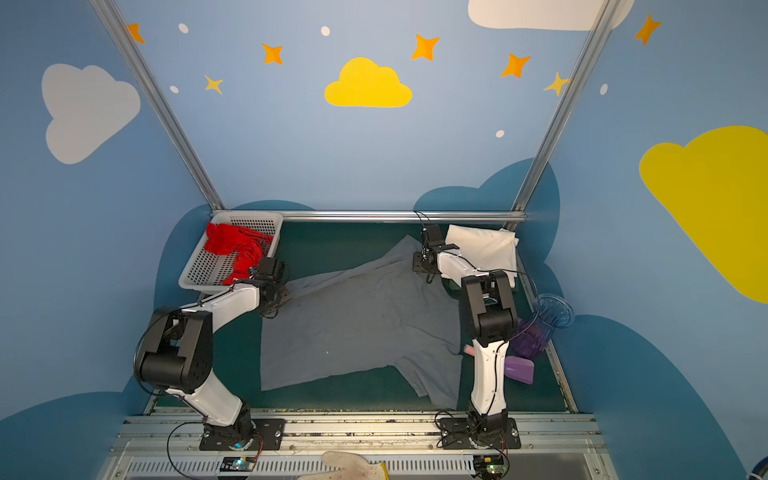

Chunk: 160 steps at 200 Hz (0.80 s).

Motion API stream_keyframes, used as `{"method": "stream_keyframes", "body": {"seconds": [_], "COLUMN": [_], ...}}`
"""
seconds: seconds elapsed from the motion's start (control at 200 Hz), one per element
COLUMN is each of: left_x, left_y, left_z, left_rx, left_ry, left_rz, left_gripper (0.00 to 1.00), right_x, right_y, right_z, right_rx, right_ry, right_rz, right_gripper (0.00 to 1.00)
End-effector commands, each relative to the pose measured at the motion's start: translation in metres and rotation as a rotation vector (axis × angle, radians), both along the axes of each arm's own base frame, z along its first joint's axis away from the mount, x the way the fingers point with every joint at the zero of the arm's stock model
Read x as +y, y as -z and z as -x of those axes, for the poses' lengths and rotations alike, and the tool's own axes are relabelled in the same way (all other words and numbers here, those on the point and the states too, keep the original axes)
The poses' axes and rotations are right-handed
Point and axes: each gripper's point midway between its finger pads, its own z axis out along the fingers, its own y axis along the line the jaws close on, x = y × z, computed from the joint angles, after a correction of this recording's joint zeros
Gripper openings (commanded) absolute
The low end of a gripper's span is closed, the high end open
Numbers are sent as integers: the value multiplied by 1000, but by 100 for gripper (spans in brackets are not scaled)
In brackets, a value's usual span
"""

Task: Fold and stack the t-shirts

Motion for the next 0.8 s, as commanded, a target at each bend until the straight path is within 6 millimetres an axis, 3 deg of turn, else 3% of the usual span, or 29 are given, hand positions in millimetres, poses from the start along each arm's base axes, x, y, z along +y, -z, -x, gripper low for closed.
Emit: {"method": "stream_keyframes", "body": {"seconds": [0.0, 0.07, 0.17, 0.26, 0.616, 0.796], "left_x": [-7, -18, -34, -42, -86, -122], "left_y": [-15, -22, -38, -46, -46, -28], "left_z": [1, 0, -2, -3, -46, -74], "left_rx": [-26, -35, -66, -100, -99, -61], "left_ry": [12, 46, 98, 124, 247, 335], "left_rz": [25, 50, 45, 49, 119, 188], "left_gripper": [41, 51, 55, 67, 71, 70], "right_x": [5, 6, 5, 6, 3, -6], "right_y": [-24, -30, -34, -36, -66, -83], "right_z": [10, 14, 21, 26, 55, 82], "right_rx": [-28, -39, -41, -32, -77, -90], "right_ry": [4, 1, 2, 7, 26, 44], "right_rz": [-36, -33, -32, -42, -71, -93], "right_gripper": [68, 74, 79, 81, 85, 85]}}
